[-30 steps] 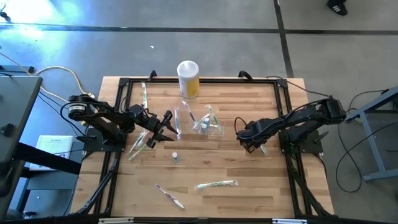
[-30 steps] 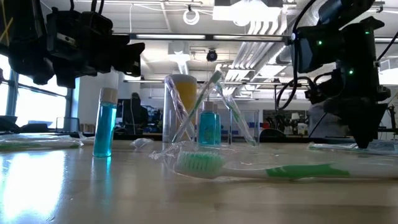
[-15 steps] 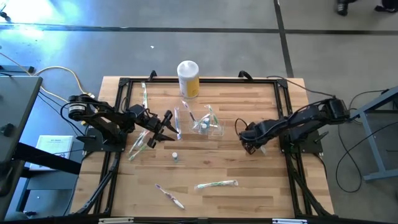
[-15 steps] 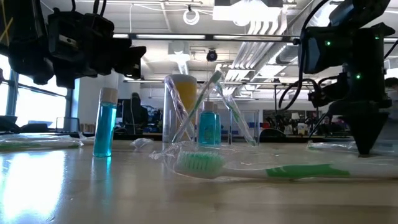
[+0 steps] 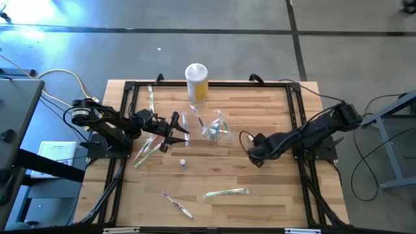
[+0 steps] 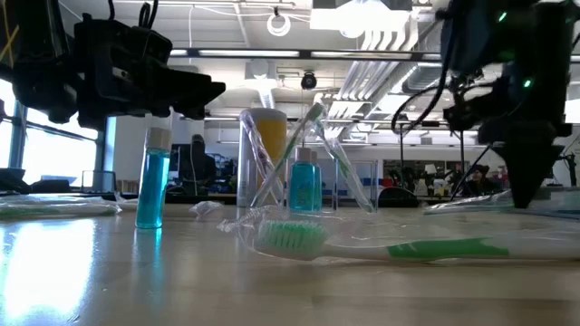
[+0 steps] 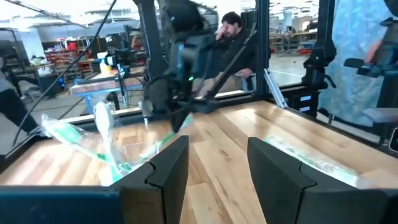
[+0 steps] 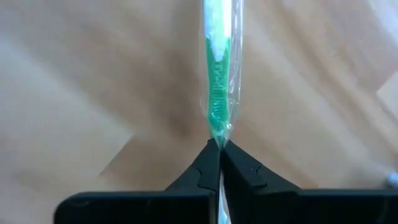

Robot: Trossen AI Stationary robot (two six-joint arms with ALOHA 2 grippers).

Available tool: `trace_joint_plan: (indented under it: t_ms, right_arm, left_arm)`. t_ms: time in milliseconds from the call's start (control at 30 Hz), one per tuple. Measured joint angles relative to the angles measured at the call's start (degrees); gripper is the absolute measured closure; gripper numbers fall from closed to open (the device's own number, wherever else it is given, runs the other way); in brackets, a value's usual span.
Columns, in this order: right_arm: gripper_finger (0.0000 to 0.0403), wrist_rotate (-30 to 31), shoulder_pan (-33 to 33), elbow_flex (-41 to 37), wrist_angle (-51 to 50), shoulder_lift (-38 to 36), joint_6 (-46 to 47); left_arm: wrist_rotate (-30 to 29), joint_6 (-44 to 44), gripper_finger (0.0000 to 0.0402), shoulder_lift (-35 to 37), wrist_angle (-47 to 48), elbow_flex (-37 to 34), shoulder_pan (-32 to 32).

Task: Pick & Place toothbrushing station
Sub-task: Put the green toothbrush into the right section of the transparent organizer

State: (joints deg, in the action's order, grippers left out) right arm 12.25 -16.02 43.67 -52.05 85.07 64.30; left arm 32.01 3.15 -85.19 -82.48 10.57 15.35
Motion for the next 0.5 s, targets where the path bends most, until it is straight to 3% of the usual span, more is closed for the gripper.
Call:
trace_joint_plan:
  t_ms: [133, 267, 367, 500]
  right_arm:
    - [0.0402, 0.04, -6.52, 5.14, -2.17, -0.06, 4.16]
    - [0.0402, 4.86, -12.16, 12.02, -8.53, -0.08, 7.7]
    - [0.0401, 12.98, -15.74, 17.6, -10.71, -0.13, 5.47]
    - [0.0401, 28.19, -19.05, 21.45, -4.41, -0.19, -10.15]
  left_arm:
    - [0.08, -2.21, 0.0242, 0.0, -0.04, 0.0, 0.0]
    - [0.11, -5.86, 0.0242, 0.0, -0.04, 0.0, 0.0]
    - [0.2, -10.88, 0.0242, 0.0, 0.01, 0.14, 0.0]
    - [4.48, -21.45, 0.0242, 0.0, 0.11, 2.72, 0.0]
